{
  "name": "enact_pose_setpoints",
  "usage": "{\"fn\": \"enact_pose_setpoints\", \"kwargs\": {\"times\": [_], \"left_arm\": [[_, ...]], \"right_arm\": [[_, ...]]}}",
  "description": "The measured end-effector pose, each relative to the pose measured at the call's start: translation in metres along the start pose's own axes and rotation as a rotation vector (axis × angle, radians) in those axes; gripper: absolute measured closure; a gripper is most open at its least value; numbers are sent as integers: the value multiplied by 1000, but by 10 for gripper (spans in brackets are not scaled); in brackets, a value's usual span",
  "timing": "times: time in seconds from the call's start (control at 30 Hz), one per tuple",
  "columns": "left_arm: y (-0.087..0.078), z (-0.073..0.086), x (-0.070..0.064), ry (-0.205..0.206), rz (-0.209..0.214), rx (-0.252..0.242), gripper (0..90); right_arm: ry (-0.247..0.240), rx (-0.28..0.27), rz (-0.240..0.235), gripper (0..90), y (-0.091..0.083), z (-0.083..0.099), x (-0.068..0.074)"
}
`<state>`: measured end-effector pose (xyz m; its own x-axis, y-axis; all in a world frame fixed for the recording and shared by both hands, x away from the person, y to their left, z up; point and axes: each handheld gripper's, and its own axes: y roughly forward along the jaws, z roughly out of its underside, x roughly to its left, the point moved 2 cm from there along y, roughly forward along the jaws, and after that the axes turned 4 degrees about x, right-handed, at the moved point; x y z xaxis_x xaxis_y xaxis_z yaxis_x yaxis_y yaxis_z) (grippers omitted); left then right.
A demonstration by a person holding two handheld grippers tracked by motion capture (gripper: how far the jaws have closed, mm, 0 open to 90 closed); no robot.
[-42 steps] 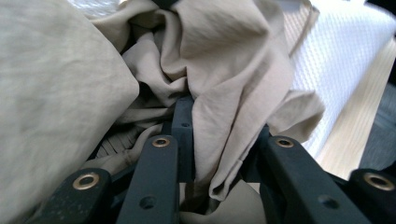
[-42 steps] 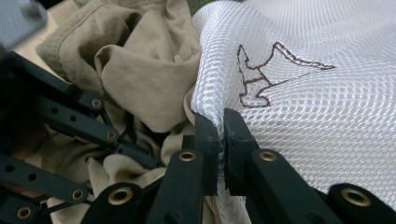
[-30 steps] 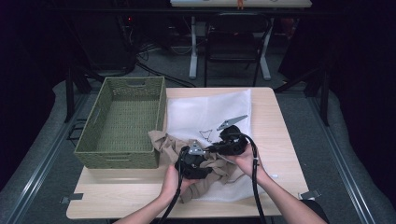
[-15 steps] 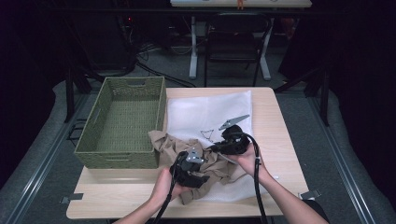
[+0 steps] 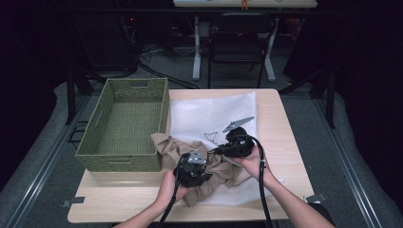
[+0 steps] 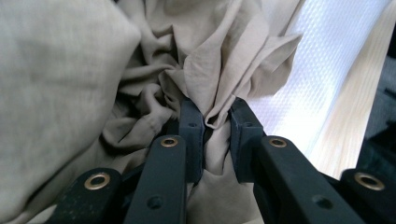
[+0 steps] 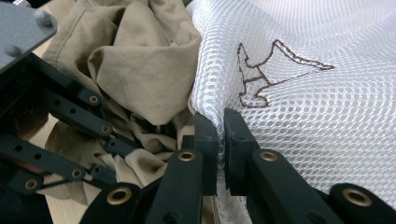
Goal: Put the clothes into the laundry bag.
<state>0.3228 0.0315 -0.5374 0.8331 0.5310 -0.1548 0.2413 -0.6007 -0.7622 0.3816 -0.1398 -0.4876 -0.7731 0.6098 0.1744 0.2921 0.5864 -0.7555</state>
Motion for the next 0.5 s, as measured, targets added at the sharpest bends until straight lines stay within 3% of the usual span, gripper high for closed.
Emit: {"fn": "enact_pose_setpoints", "kwargs": {"times": [0.1, 0.17, 0.23, 0.27, 0.43, 0.5], "left_arm": [[2, -8, -2, -4, 9, -22, 779], [16, -7, -1, -16, -4, -13, 771], [22, -5, 2, -31, 10, -11, 748], [17, -6, 1, -7, 3, -4, 699], [1, -8, -7, 28, 8, -7, 531], [-7, -8, -12, 40, 5, -14, 508]], "right_arm": [[5, -20, -3, 861, -3, -3, 2], [-1, -18, 0, 860, -3, -3, 2], [3, 0, 3, 860, 0, 0, 1], [4, 4, 2, 860, 2, 1, -1], [5, -2, 6, 859, -1, 1, -1], [6, -3, 7, 859, 0, 2, -1]]}}
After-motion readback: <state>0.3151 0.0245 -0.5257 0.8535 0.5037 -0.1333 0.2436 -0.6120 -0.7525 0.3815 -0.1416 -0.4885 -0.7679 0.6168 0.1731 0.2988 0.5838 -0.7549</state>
